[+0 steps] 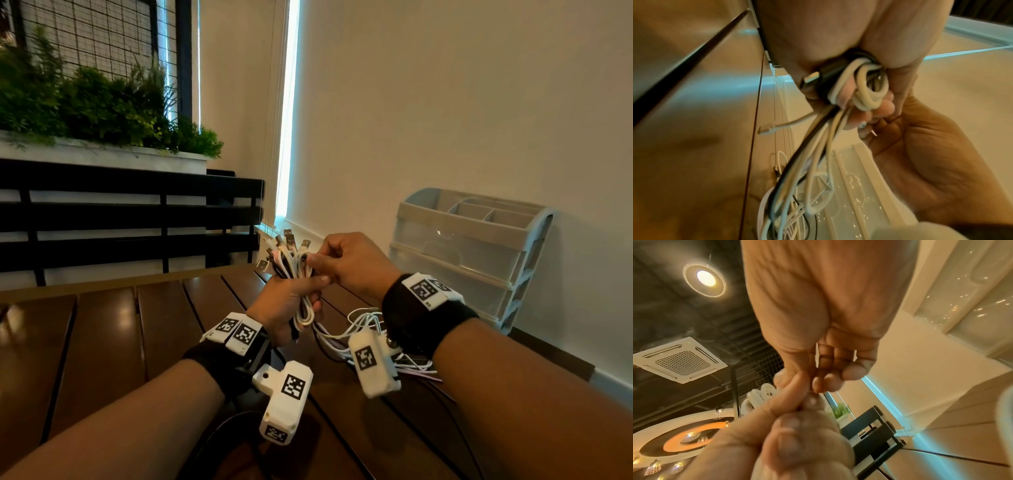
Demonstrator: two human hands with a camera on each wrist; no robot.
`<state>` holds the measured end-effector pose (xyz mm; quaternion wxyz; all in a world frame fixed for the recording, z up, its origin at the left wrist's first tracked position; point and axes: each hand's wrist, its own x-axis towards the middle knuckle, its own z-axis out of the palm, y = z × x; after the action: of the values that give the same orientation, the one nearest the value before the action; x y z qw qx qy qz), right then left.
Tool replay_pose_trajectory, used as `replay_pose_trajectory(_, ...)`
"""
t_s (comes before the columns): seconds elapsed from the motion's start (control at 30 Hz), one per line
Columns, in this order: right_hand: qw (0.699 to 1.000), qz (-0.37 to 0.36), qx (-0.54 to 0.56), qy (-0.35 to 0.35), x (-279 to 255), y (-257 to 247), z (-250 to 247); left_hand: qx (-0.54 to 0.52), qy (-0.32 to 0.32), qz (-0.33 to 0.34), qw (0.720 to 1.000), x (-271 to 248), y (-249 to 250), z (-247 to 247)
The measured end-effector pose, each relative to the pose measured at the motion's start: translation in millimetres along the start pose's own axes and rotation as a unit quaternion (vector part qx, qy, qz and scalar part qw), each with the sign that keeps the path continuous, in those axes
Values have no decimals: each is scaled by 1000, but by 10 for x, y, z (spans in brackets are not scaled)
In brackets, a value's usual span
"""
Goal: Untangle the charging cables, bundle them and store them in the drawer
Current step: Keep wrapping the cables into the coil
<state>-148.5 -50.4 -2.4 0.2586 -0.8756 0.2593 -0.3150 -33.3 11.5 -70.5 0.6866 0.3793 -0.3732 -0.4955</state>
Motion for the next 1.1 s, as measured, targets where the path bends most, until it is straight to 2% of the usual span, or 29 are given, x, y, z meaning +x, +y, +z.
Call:
replay_pose_trajectory(0.17,988,-11,-155,9,10,-78,-24,36,-34,-19,999,-59,-11,32)
replay_pose_trajectory(0.3,970,-30,-243,4,-27,-107,-4,80,25,-15,996,-41,-102,73)
replay_pose_trajectory(0.4,980,-21,-198,-30,-93,-148,-37,106,58,16,993,-33,-107,75)
replay_pose_trajectory(0.47,987,8,-154,-47,-147,-206,-56,152,54,42,986,-35,-83,83)
replay_pose_trajectory(0.57,982,23,-182,-32,-160,-238,-25,217,39,51,974,-58,-75,116)
replay_pose_trajectory(0.67,977,-15,-212,4,-115,-253,20,191,64,19,979,-57,-83,125)
replay_pose_trajectory(0.77,984,-25,-178,16,-98,-208,62,150,70,16,986,-34,-78,113)
replay_pose_trajectory(0.83,998,3,-59,-19,-147,-137,78,80,57,35,995,-36,-35,108)
replay_pose_trajectory(0.9,991,39,59,-110,-222,-20,86,31,32,31,999,-37,9,93)
replay_pose_trajectory(0.93,981,44,82,-169,-268,54,107,21,22,17,999,-41,27,77)
replay_pose_trajectory(1.0,968,57,41,-240,-342,177,202,-19,7,-24,1000,-25,44,34)
replay_pose_trajectory(1.1,963,67,-93,-244,-356,256,304,-59,9,-35,998,23,58,-9)
